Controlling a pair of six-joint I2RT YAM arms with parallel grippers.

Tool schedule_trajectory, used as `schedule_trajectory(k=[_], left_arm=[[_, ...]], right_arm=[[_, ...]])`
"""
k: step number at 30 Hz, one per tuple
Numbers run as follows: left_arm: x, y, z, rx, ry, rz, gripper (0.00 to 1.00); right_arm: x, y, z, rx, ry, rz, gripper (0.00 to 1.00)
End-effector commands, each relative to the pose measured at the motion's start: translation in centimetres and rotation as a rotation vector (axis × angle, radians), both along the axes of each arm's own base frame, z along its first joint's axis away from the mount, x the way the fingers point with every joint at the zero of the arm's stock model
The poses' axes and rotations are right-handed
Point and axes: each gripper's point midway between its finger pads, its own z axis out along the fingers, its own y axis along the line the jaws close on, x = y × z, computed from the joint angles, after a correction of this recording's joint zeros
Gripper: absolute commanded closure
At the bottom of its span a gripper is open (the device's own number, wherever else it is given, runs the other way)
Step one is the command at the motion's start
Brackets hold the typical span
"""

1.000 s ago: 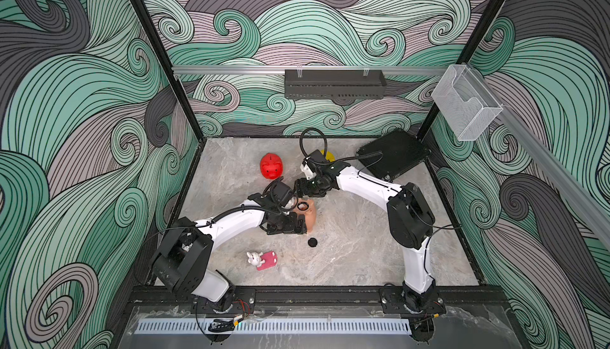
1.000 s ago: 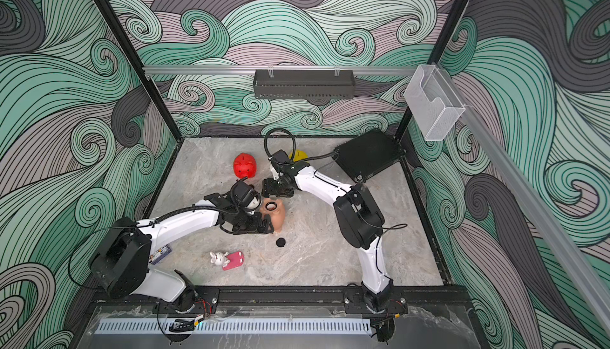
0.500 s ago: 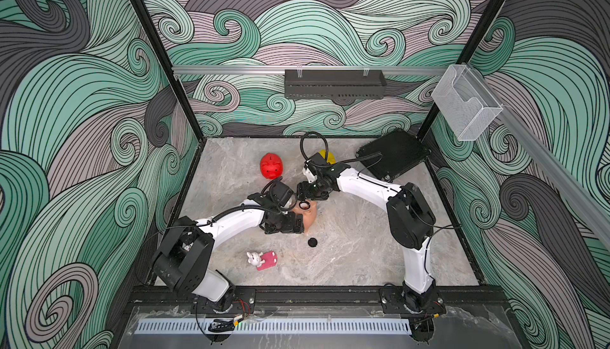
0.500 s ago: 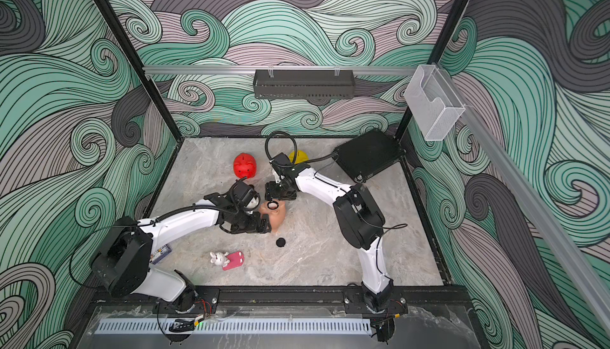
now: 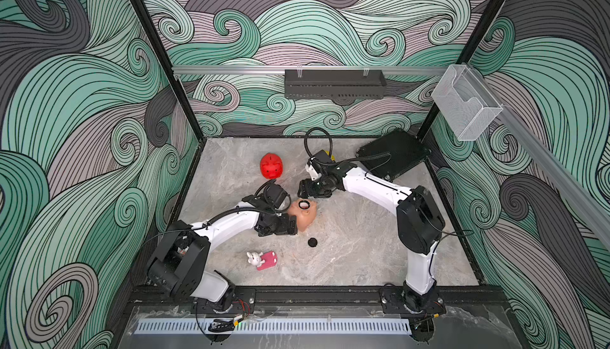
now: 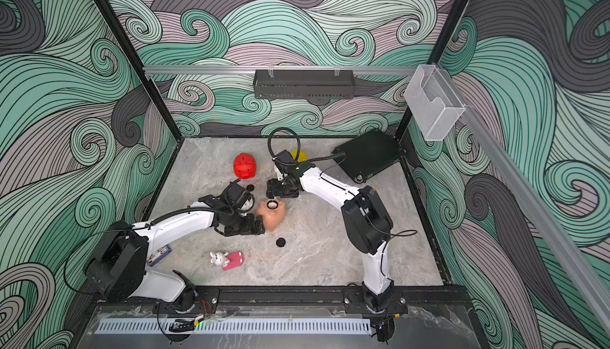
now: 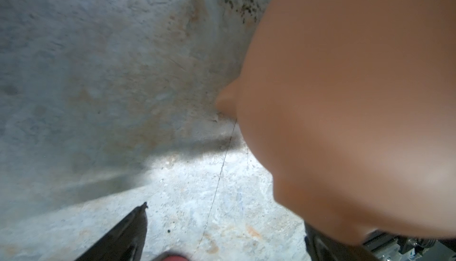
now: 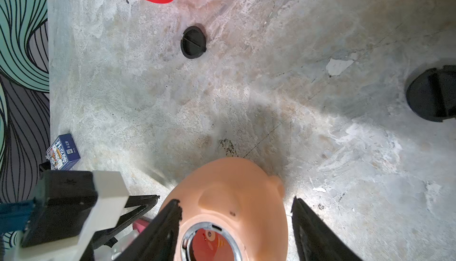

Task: Close piggy banks
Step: Adjust the piggy bank at the center of the board.

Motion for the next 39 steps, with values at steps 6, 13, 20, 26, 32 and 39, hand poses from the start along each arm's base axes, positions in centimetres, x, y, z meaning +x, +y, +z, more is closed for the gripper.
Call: schedule_trajectory(k=[6,13,20,26,32,39], left_arm=[[-0.2,-0.6,1.8,-0.069,-0.038,-0.033,0.02],[0.1,-1.5,1.2,-0.087,-0.012,-0.073,0.02],[0.7,-1.1,0.1,-0.039,0.013,-0.055,0.03],[1.0,-0.9,-0.2,-0.027,0.017,-0.036,0.02],[1.3,-0.3,-0.7,-0.003,0.017,-0.021,0.02],[1.8,0.5,-0.7,0.013,0.02,0.012,0.03]], right_arm=[[1.2,0.2,0.9,-0.001,-0.018,-0.031,0.27],[1.4,0.3,-0.7,-0.031,0.015,-0.028,0.28],[1.3,-0.6,-1.5,-0.087,-0.001,0.002,0.29],[0.4,-1.7,-1.8,-0.12,-0.001,0.01,0.29],[0.1,-2.2,-1.5,-0.125,0.004,0.0,0.29],[-0.4,-2.7,-1.0,-0.125,0.016,-0.021,0.29]])
